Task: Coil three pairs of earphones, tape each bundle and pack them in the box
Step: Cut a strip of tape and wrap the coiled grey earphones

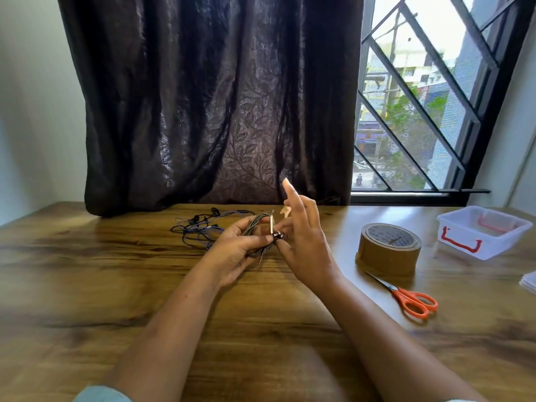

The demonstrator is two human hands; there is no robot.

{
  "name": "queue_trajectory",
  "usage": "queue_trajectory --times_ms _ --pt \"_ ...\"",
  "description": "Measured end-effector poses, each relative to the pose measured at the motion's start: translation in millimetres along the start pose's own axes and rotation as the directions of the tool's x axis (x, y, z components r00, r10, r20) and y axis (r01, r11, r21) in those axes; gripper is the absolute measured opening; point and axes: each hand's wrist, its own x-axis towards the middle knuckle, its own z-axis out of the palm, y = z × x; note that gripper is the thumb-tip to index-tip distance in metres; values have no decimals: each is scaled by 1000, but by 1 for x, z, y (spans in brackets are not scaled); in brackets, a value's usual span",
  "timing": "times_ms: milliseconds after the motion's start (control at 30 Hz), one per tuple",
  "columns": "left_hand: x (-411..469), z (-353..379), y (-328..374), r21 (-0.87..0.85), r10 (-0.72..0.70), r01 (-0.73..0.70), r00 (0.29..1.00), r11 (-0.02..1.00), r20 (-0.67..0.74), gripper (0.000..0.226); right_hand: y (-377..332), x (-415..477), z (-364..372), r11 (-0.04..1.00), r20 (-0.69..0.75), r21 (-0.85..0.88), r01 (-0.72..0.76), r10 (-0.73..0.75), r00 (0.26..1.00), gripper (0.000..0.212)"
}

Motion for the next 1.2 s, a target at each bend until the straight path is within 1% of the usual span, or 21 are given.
queue_trajectory --times_ms 100,167,300,400,467,567,700,800,867,967,1067,1200 --pt "1 -1 -1 22 -15 15 1000 1000 21 38 0 0 1 1000 5 -8 1 -1 1000 102" --pt "3 -3 -2 29 -26 25 1000 999 10 41 0 0 1 1000 8 -2 -5 5 1000 102" --pt "5 -7 -2 87 -19 16 999 996 30 40 1 -1 3 1000 3 -8 -22 22 1000 105" --pt "7 -8 -5 57 -2 2 1000 998 2 43 2 0 4 999 -13 -7 -37 37 999 106" --pt "8 -8 -6 97 6 -8 1000 995 22 43 3 1 4 998 -54 10 -69 69 996 105" --pt "7 -7 -8 150 25 -35 998 988 66 39 8 2 4 983 -104 91 -158 167 980 102" --pt "9 -7 -7 137 69 -73 997 988 32 35 9 1 5 970 -119 124 -211 226 967 96" --pt "7 -8 -8 213 27 -44 996 976 79 33 11 4 3 954 -175 169 -246 275 945 91" --pt "6 -8 -7 273 -18 -15 993 962 119 35 12 5 3 944 -187 217 -250 292 938 89" --pt "4 -6 -7 345 -63 -1 983 939 175 40 11 5 2 934 -133 269 -234 277 952 94" --pt "2 -6 -5 429 -79 7 986 904 150 36 8 6 1 943 -53 262 -204 225 973 99" --pt "1 -9 -1 479 -77 -8 985 878 157 32 7 6 -2 939 28 288 -188 188 982 104"
